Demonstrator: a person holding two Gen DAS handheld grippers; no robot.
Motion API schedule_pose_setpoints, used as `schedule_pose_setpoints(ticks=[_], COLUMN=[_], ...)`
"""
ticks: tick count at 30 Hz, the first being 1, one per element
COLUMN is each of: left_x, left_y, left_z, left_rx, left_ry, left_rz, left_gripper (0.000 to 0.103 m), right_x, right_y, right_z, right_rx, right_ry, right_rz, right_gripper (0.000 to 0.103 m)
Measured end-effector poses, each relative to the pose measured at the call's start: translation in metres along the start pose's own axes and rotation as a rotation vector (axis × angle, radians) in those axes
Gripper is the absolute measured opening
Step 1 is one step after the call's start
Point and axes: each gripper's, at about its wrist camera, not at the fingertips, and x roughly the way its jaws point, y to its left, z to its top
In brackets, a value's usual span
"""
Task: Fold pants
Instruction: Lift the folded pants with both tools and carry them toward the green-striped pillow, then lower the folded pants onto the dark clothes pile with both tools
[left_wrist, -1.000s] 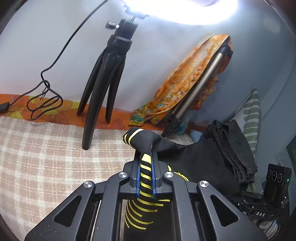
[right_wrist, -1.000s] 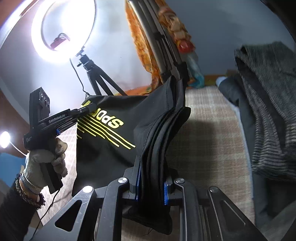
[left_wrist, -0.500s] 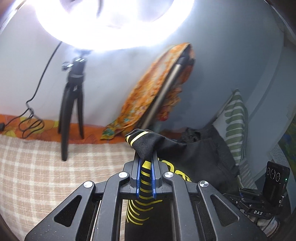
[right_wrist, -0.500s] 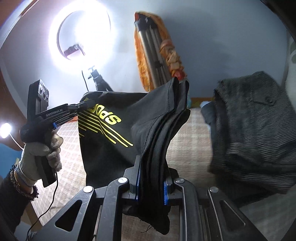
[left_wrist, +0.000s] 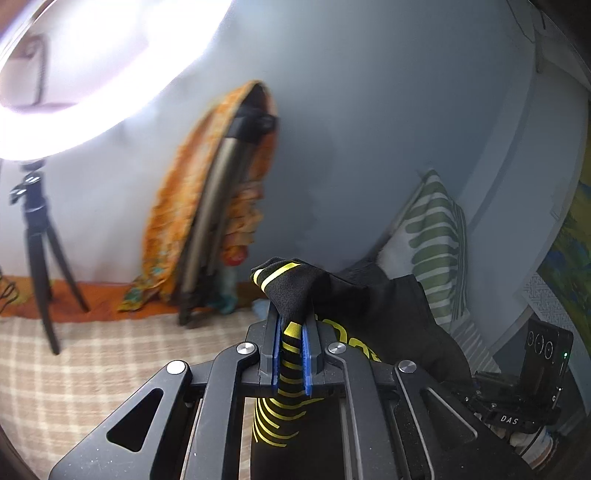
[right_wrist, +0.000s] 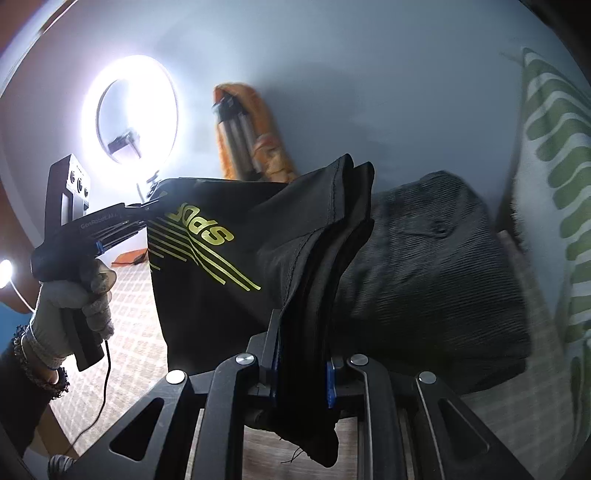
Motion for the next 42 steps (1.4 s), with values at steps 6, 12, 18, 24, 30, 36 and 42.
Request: schedule_pose_setpoints(ticks=[6,12,18,24,30,36,42], left_x=[0.026,0.055,0.082,0.107,0.133,0.151,0.149], left_y=[-0.039,-0.067,-0.08,-0.088,-0.078,-0.061,-0.053], left_z=[0.015,0.026,0.032,0.036,0.033,0.031,0.03], left_rx=[0.031,0.065,0.06,0.068,0.055,0.046,0.042], left_ry=[-0.009,-0.009,-0.003,-0.007,0.003,0.0,0.021], left_rz=[-0.039,-0.055,-0.059,-0.038,0.02,0.095,0.136], left_gripper=[0.007,0.007,0.007,0.007,0.007,0.007,0.007], right_x=[-0.024,-0.033,-0.034,-0.025,-0.003,0.019,0.023], right_y=[-0.039,-0.084,-0.123,-0.147,-0.171,-0.191,-0.209], right_z=[0.012,0.025,0.035,0.043,0.049,0.043,0.036], right_rx=[0.005,0.042,0.098,0.096,0.1,0.16,0.243], right_ry=[-0.036,-0.05,-0.054,-0.051,-0.035,-0.013,0.011], right_rz=[-0.043,-0.054,-0.031,-0.043,-0.024,0.003,0.034], right_gripper=[0.016,0.016,0.016,0.016,0.016,0.017,0.031])
